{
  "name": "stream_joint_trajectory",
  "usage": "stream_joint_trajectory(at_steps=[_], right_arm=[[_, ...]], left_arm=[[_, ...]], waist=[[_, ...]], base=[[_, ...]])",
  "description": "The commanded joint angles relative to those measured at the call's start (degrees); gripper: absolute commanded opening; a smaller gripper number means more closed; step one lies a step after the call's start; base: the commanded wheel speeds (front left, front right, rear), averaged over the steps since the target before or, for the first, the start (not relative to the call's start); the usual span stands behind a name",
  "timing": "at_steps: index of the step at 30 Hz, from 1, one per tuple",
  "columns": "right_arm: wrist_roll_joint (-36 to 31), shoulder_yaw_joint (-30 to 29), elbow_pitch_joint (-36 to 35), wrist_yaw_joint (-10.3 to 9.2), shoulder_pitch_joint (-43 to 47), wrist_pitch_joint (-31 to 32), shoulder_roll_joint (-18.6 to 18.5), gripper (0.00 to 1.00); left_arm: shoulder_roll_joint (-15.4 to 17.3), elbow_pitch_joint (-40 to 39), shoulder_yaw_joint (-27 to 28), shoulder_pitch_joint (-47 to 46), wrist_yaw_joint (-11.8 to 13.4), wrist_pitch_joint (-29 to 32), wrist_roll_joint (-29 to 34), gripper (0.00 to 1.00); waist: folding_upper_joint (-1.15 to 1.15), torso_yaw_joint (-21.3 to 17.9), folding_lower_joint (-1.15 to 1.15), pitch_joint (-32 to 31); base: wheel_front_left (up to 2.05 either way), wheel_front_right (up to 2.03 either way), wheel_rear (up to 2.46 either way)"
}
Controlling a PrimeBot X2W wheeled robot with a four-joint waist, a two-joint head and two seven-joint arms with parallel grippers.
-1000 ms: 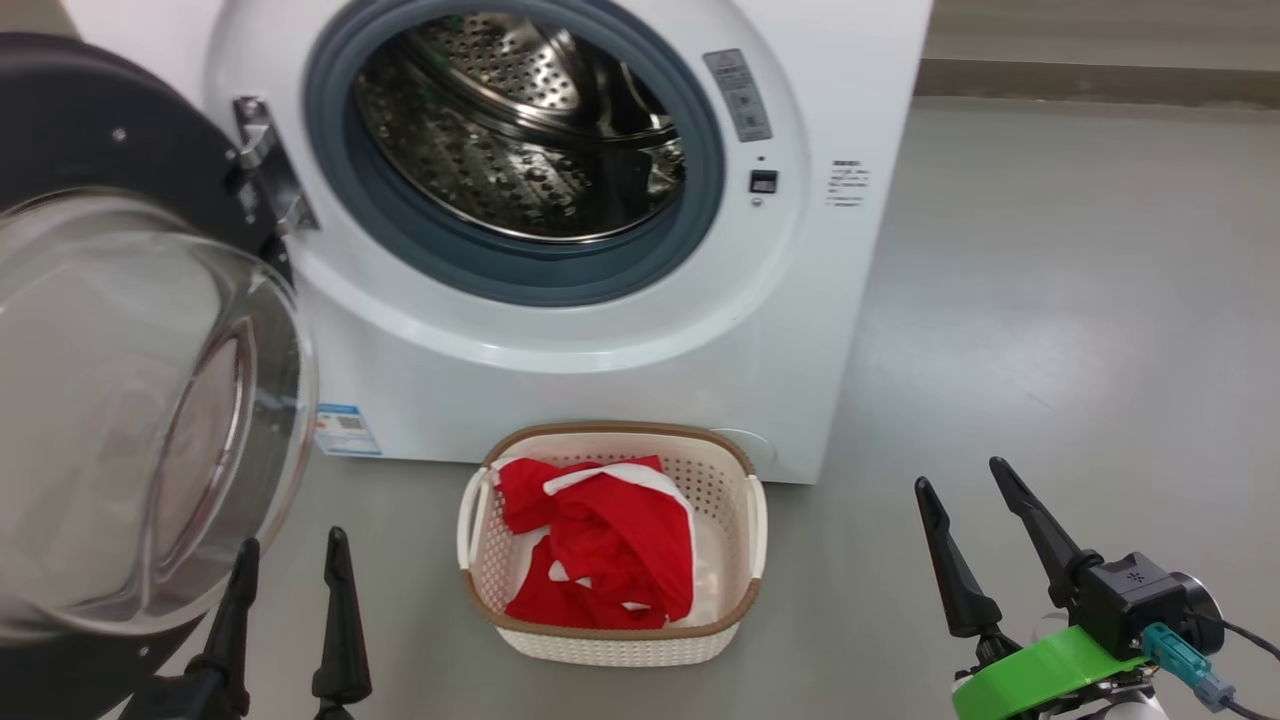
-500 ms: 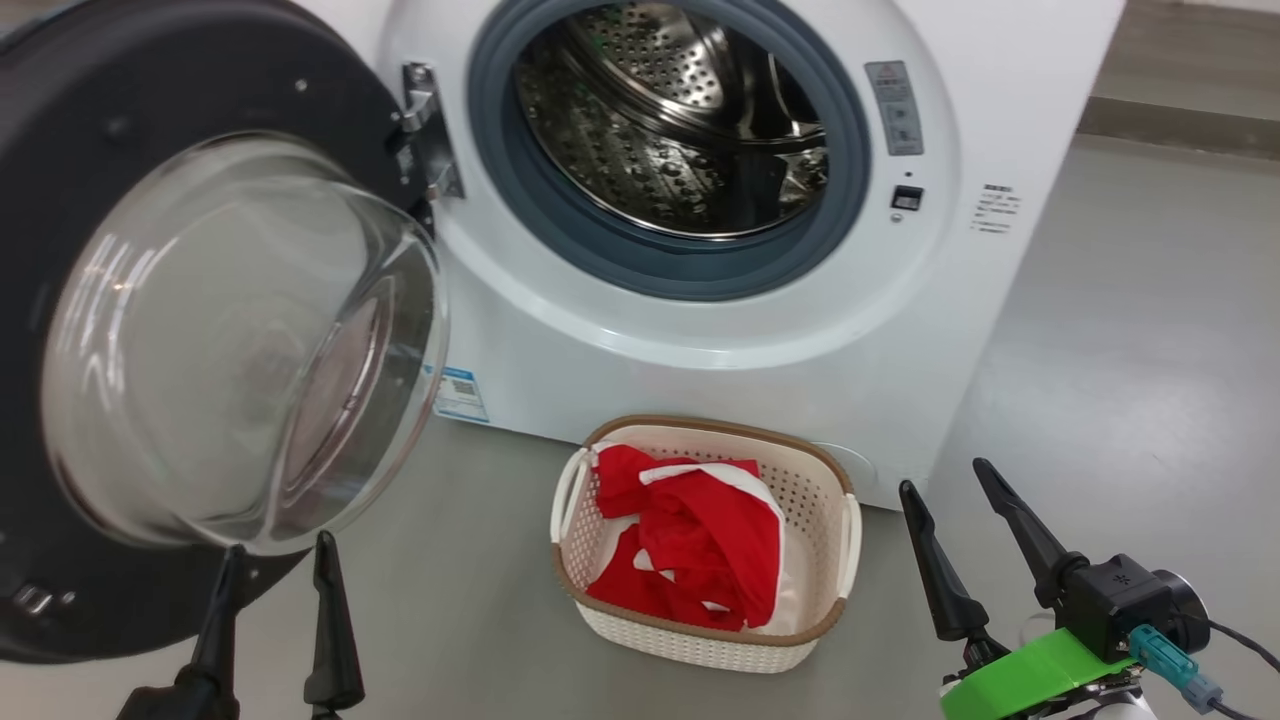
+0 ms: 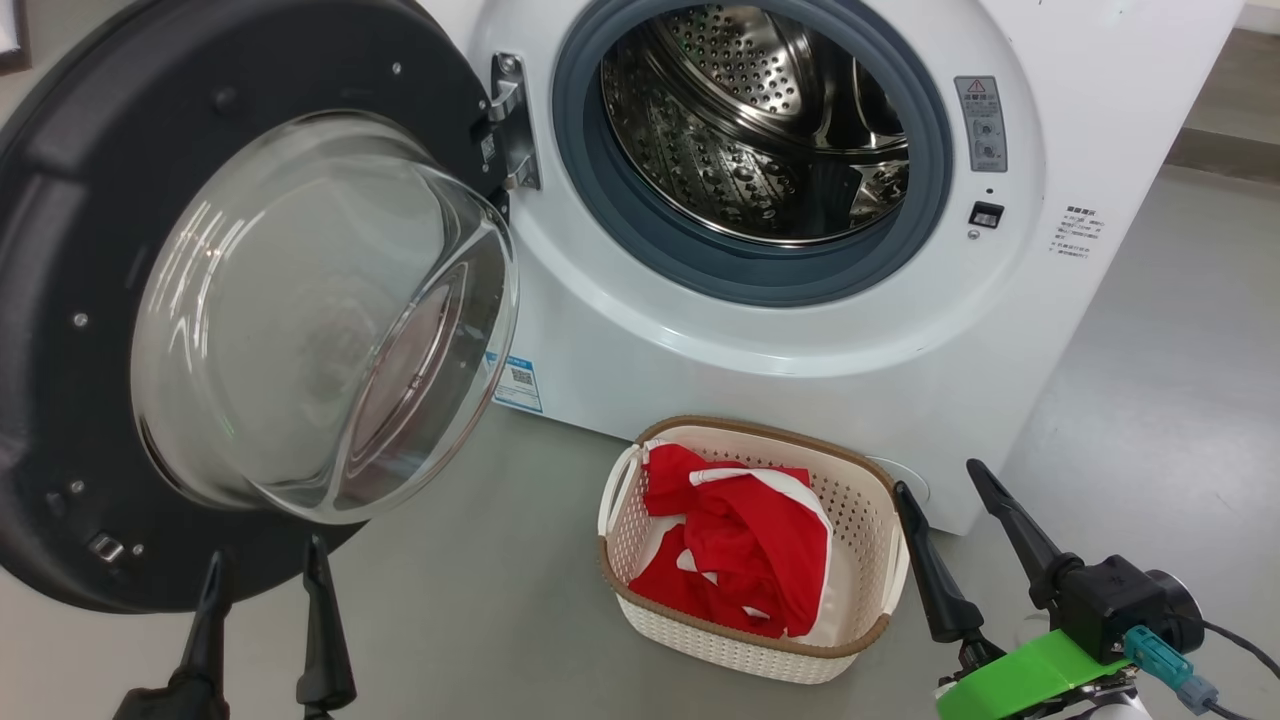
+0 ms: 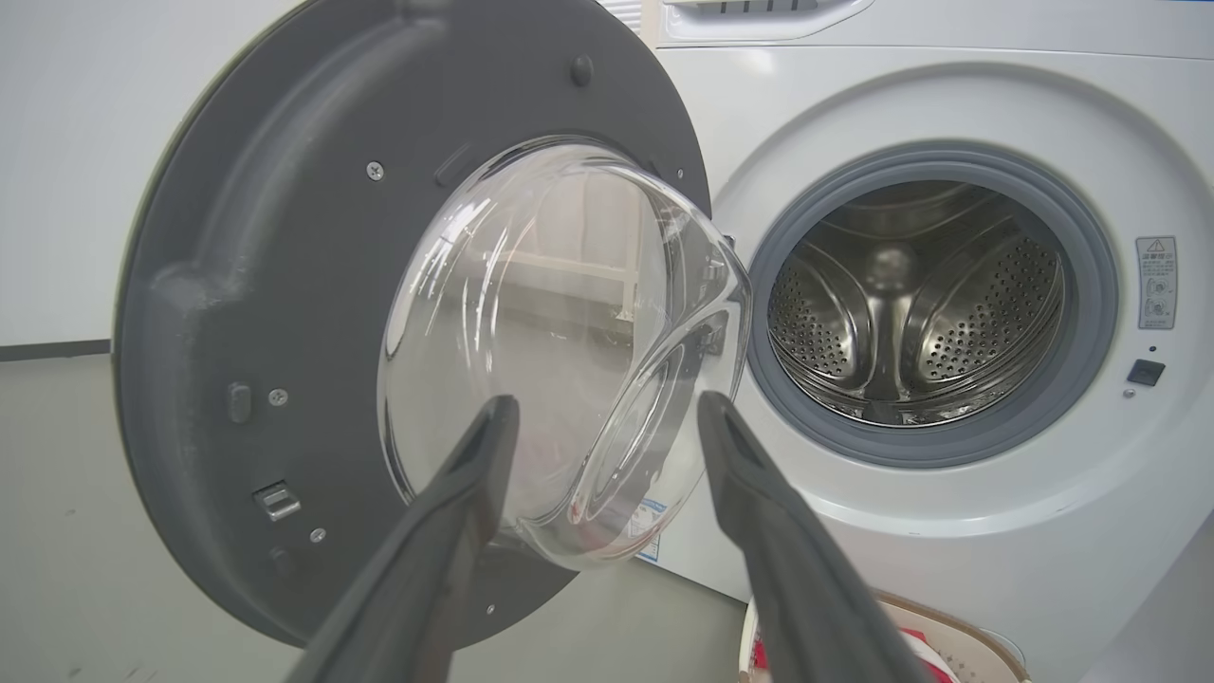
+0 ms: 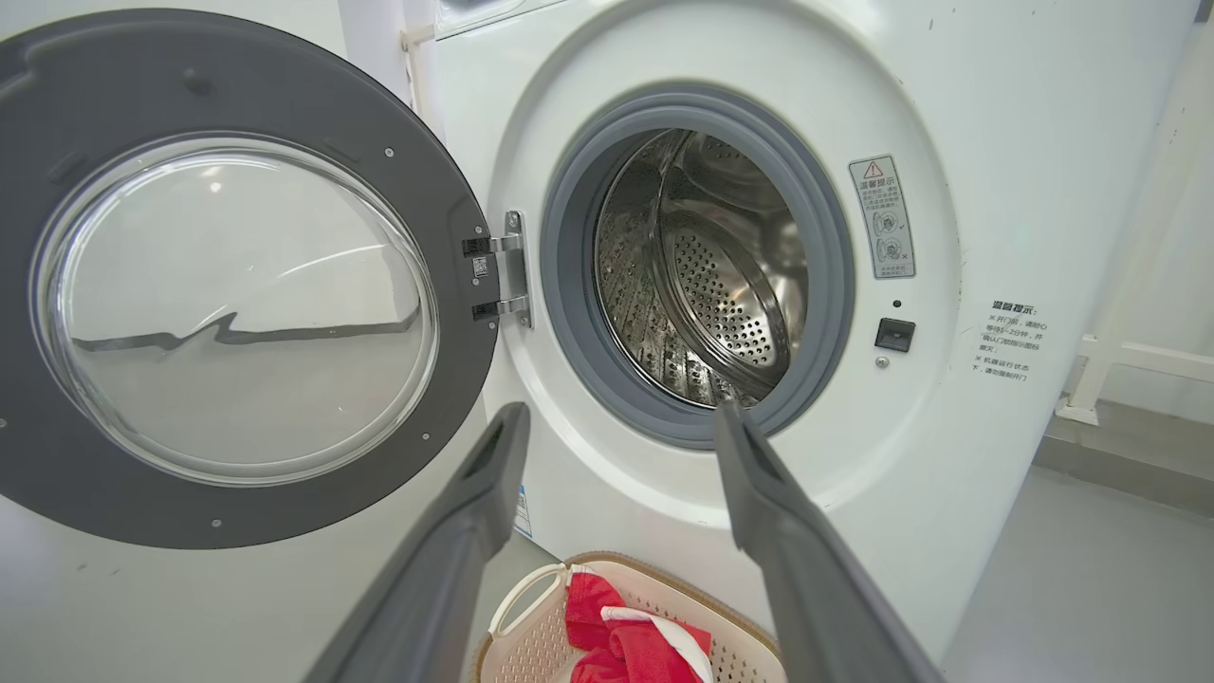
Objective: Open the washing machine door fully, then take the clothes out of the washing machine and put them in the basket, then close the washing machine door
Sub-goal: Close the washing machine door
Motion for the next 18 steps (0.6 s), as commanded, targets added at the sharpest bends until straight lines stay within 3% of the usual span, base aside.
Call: stream_joint_trajectory(at_steps=[1, 9, 10, 11, 18], right_arm=[[0.54, 1.58, -1.39, 0.02, -1.95, -0.37, -0.23, 1.0], [0.54, 1.74, -1.22, 0.02, -2.2, -0.37, -0.23, 1.0], [0.68, 1.88, -1.17, 0.02, -2.16, -0.37, -0.23, 1.0], [0.74, 1.96, -1.17, 0.02, -2.12, -0.37, -0.23, 1.0], [0.8, 1.81, -0.92, 0.02, -2.04, -0.37, -0.23, 1.0]], left_arm=[[0.9, -1.78, 2.12, -0.52, 0.52, -0.4, 0.62, 1.0], [0.87, -1.82, 2.08, -0.47, 1.03, -0.24, 0.37, 1.0], [1.12, -2.02, 2.22, -0.46, 1.31, -0.57, 0.75, 0.38], [1.17, -2.24, 2.36, -0.56, 1.42, -0.86, 0.82, 0.0], [2.03, -4.84, 6.09, -4.41, 1.71, -3.32, 0.13, 0.0]], waist=[[0.0, 0.14, 0.0, 0.0], [0.0, 0.27, 0.0, -0.15], [0.0, 0.18, 0.0, -0.23], [0.0, 0.14, 0.0, -0.22], [0.0, 0.07, 0.0, -0.03]], base=[[0.0, 0.0, 0.0], [0.0, 0.0, 0.0], [0.0, 0.0, 0.0], [0.0, 0.0, 0.0], [0.0, 0.0, 0.0]])
